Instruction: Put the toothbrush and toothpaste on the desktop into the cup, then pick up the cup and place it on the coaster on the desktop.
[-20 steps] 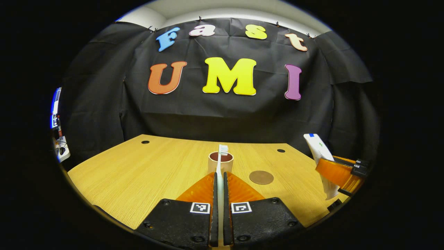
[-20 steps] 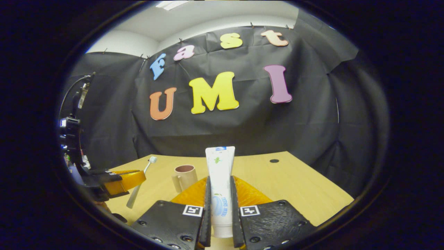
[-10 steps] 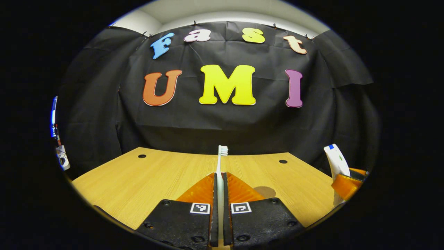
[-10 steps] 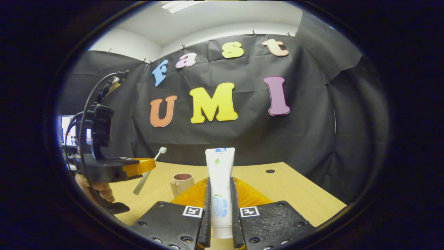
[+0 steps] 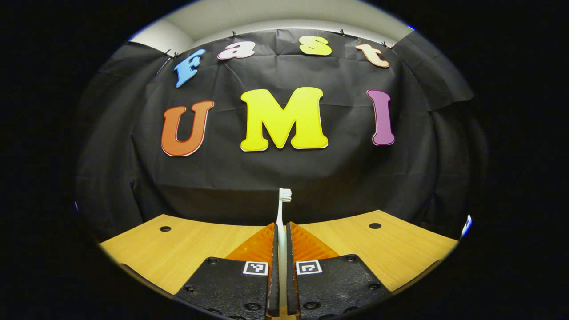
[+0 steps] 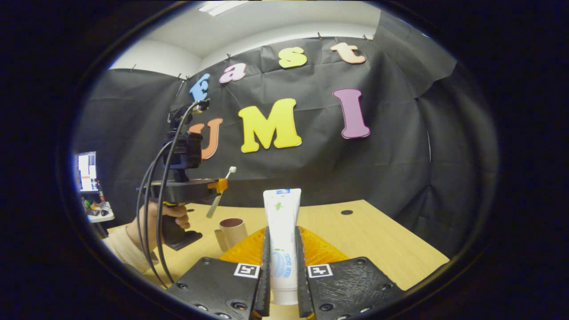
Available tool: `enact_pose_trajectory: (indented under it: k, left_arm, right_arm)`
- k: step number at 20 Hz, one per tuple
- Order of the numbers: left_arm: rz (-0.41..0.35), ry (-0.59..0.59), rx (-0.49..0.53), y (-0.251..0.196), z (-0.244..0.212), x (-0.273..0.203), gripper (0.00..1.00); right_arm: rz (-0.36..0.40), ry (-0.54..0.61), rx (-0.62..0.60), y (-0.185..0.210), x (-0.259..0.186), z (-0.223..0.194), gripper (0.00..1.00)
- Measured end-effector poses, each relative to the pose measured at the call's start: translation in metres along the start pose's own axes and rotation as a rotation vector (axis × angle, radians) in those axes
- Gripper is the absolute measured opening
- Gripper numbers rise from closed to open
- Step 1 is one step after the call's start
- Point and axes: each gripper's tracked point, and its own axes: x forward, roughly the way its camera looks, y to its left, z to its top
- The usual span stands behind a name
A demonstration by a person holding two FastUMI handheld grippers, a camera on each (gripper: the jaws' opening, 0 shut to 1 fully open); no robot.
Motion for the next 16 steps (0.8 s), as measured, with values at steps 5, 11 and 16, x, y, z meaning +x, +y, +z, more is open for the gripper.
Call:
enact_pose_trajectory:
  k: [5,11,16]
  left_arm:
    - [-0.011,0.035,-0.054,0.006,-0.01,0.026,0.09]
    - [0.0,0.056,-0.069,0.014,-0.017,0.022,0.1]
    - [-0.009,0.072,-0.081,0.013,-0.02,0.02,0.11]
  right_arm:
    - [-0.014,0.013,0.017,-0.005,0.005,-0.003,0.24]
    - [0.002,0.049,0.027,-0.002,0.01,-0.016,0.25]
    - [0.003,0.053,0.017,0.001,0.009,-0.02,0.25]
